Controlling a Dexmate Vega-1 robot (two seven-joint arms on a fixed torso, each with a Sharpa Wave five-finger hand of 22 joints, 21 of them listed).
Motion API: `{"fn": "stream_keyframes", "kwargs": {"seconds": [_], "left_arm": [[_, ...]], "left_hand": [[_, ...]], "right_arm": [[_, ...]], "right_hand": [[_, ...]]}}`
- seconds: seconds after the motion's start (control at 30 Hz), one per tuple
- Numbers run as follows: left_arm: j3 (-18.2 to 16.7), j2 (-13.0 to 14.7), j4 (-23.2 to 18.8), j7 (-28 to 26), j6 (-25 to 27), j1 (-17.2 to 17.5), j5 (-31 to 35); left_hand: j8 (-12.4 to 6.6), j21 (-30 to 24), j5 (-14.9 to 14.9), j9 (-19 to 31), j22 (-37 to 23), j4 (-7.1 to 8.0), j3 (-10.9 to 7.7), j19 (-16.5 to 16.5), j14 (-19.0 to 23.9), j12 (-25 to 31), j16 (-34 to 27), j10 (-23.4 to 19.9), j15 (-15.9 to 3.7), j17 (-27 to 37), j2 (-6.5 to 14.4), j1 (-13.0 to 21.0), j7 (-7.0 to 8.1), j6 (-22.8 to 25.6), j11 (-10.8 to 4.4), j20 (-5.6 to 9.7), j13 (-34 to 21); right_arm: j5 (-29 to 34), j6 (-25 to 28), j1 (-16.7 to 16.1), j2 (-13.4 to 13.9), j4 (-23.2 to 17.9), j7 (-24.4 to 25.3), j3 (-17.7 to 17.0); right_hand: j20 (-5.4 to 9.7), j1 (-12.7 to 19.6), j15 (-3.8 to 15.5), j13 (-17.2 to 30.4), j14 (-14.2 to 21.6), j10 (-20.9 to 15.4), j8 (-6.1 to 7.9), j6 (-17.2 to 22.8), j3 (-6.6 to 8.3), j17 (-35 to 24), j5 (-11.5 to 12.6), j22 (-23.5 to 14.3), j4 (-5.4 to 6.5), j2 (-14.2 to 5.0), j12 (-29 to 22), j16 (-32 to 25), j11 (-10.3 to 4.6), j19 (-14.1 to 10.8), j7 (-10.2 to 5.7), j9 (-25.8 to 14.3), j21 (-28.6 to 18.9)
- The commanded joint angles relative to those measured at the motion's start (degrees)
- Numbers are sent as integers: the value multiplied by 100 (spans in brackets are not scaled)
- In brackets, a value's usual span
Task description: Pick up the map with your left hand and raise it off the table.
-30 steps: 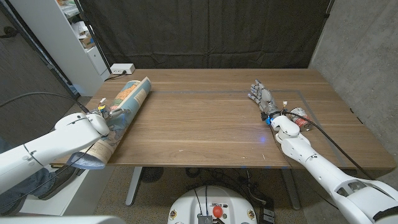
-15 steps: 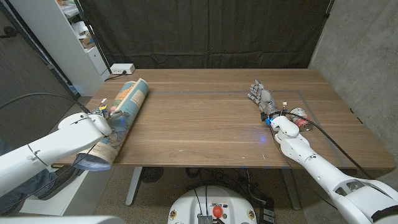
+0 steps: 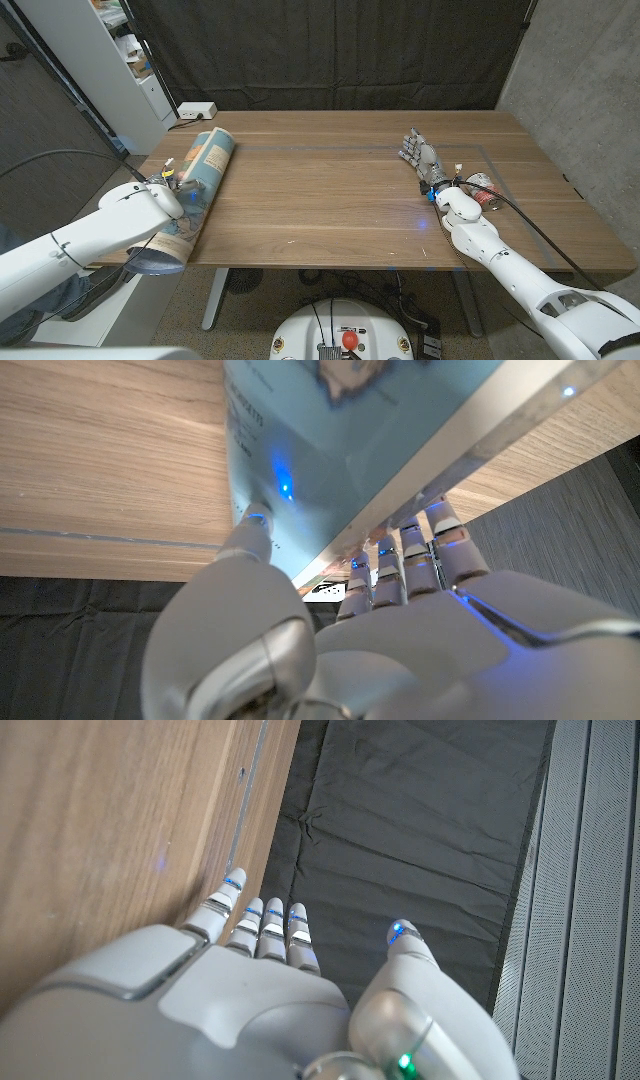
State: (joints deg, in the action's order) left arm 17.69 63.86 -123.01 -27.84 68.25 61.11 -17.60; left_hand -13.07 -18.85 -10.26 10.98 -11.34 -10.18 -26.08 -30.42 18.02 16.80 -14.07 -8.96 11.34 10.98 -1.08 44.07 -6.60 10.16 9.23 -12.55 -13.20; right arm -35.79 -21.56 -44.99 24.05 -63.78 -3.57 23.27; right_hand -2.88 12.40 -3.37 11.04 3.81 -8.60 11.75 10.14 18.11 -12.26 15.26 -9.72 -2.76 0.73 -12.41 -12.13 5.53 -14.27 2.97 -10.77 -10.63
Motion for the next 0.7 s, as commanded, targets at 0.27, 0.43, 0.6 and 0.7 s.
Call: {"fn": "stream_keyframes", "kwargs": {"seconds": [0.27, 0.43, 0.6, 0.7], "left_arm": [[-68, -352, 84, -330, -21, 46, 102], [-103, -635, 160, -660, -35, 84, 251], [-116, -773, 208, -818, -106, 107, 368], [-78, -854, 245, -912, -122, 85, 461]], "left_hand": [[-81, -245, -84, 46, -33, 5, -119, -732, 536, 160, -183, -389, -124, 91, 221, 901, -18, 361, -67, 10, -116], [-176, -433, -114, 80, -49, -6, -148, -1163, 931, 302, -389, -700, -259, 190, 434, 1420, 1, 714, -200, 13, -207], [-301, -653, -149, 145, -66, -28, -151, -1542, 1236, 474, -642, -1029, -421, 361, 636, 1998, 24, 1107, -352, 31, -353], [-401, -760, -173, 188, -72, -49, -152, -1650, 1433, 603, -824, -1289, -538, 487, 709, 2363, 74, 1384, -468, 56, -447]], "right_arm": [[1, 14, 12, -1, -1, -17, 13], [-4, 23, 40, -8, 36, -32, 14], [-9, 31, 48, -5, 46, -36, 10], [-11, 39, 44, -1, 46, -35, 9]], "right_hand": [[-27, 11, -11, 28, 55, -65, 22, 66, 12, -17, 32, -18, -31, -36, -11, -46, 27, -18, -17, -20, -40], [-26, 12, -11, 29, 62, -69, 21, 70, 12, -17, 33, -18, -34, -37, -10, -47, 23, -19, -20, -20, -41], [-25, 13, -10, 30, 63, -72, 17, 67, 12, -17, 33, -18, -36, -39, -8, -46, 29, -18, -20, -20, -41], [-27, 14, -15, 30, 64, -71, 17, 69, 12, -18, 34, -18, -38, -40, -6, -46, 30, -19, -17, -20, -42]]}}
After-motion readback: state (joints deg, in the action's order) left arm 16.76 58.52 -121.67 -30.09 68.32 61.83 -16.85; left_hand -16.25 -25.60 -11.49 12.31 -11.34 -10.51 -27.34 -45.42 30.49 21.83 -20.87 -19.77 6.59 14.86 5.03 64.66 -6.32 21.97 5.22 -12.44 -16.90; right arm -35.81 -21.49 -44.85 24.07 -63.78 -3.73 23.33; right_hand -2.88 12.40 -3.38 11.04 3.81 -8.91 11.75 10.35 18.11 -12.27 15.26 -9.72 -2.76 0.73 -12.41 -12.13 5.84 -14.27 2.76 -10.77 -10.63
